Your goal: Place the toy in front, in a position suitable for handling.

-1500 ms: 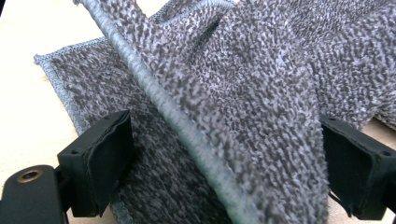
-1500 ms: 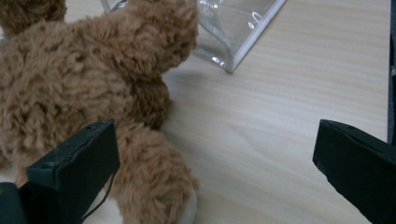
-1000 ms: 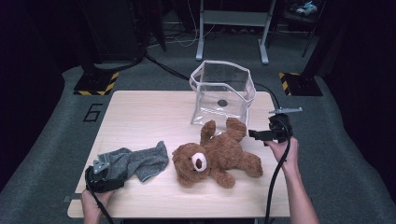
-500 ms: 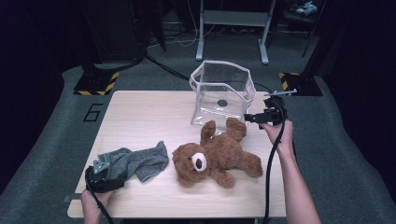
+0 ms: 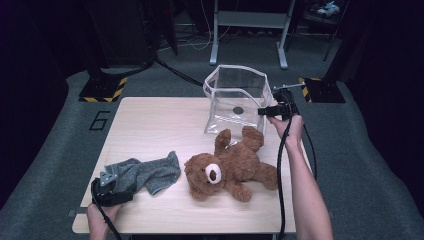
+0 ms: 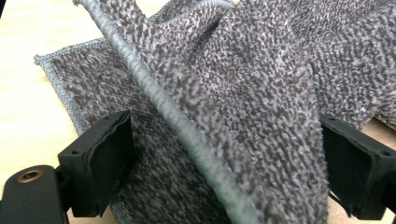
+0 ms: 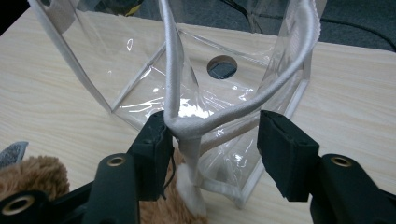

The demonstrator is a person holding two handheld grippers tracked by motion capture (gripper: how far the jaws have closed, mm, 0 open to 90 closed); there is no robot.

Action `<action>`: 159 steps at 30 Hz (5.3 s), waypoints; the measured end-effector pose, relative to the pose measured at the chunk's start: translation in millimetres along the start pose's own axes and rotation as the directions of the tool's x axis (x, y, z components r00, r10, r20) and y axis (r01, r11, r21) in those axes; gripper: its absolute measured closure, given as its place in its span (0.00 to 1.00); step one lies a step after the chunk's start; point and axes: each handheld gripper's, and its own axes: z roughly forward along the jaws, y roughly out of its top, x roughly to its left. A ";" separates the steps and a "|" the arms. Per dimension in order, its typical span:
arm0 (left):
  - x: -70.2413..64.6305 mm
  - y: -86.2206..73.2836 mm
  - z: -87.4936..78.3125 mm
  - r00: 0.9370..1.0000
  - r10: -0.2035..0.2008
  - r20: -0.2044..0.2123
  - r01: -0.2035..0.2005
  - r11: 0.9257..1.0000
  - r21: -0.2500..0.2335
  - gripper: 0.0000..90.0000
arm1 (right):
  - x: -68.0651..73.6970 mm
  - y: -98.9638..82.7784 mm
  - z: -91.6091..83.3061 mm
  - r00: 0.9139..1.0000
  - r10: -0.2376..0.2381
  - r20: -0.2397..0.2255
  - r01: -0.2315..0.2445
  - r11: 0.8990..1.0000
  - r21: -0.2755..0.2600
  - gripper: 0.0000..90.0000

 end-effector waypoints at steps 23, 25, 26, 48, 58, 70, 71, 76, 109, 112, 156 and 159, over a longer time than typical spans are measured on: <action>0.0 0.0 0.1 1.000 0.000 0.000 0.000 1.000 -0.001 0.12 | -6.2 12.0 6.8 0.983 -0.005 0.182 0.019 0.997 -0.074 0.89; 0.0 -0.1 0.1 1.000 0.000 0.000 0.000 1.000 -0.001 0.12 | -9.3 11.9 6.6 0.983 0.010 0.184 0.005 0.997 -0.079 0.89; 0.0 0.0 0.0 1.000 0.000 0.000 0.000 1.000 0.000 0.12 | -11.3 11.7 6.5 0.983 0.014 0.185 0.001 0.996 -0.085 0.89; 0.0 0.0 0.0 1.000 0.000 0.000 0.000 1.000 0.000 0.12 | -42.7 4.0 -7.0 0.960 0.145 0.241 -0.117 0.985 -0.125 0.89; 0.0 0.0 0.0 1.000 0.000 0.000 0.000 1.000 0.000 0.12 | -44.4 5.6 -15.1 0.978 0.120 0.172 -0.098 0.986 -0.132 0.69; 0.1 0.0 0.1 1.000 0.001 0.000 -0.001 1.000 -0.002 0.12 | -50.7 29.4 -13.6 0.975 0.121 0.184 -0.096 0.986 -0.136 0.67; 0.1 0.0 0.1 1.000 0.001 -0.001 -0.001 1.000 -0.002 0.12 | -52.0 30.0 -13.1 0.975 0.124 0.182 -0.100 0.986 -0.135 0.69; 0.1 0.0 0.1 1.000 0.001 0.000 -0.001 1.000 -0.001 0.12 | -54.9 33.7 -12.6 0.971 0.160 0.181 -0.137 0.982 -0.130 0.78; 0.0 0.0 0.0 1.000 0.000 0.000 0.000 1.000 0.000 0.12 | -42.4 27.0 -38.4 0.977 0.155 0.145 -0.125 0.972 -0.198 0.55; 0.0 0.0 0.0 1.000 0.000 0.000 0.000 1.000 0.000 0.12 | -27.7 27.5 -42.5 0.986 0.113 0.122 -0.088 0.977 -0.197 0.51; 0.0 0.0 0.0 1.000 0.000 0.001 0.000 1.000 -0.001 0.12 | 53.7 33.1 80.2 0.990 0.081 0.116 -0.075 0.996 -0.052 0.93; 0.1 0.0 0.0 1.000 0.000 0.001 0.000 1.000 -0.001 0.12 | 49.3 32.2 80.4 0.988 0.097 0.124 -0.090 0.994 -0.055 0.93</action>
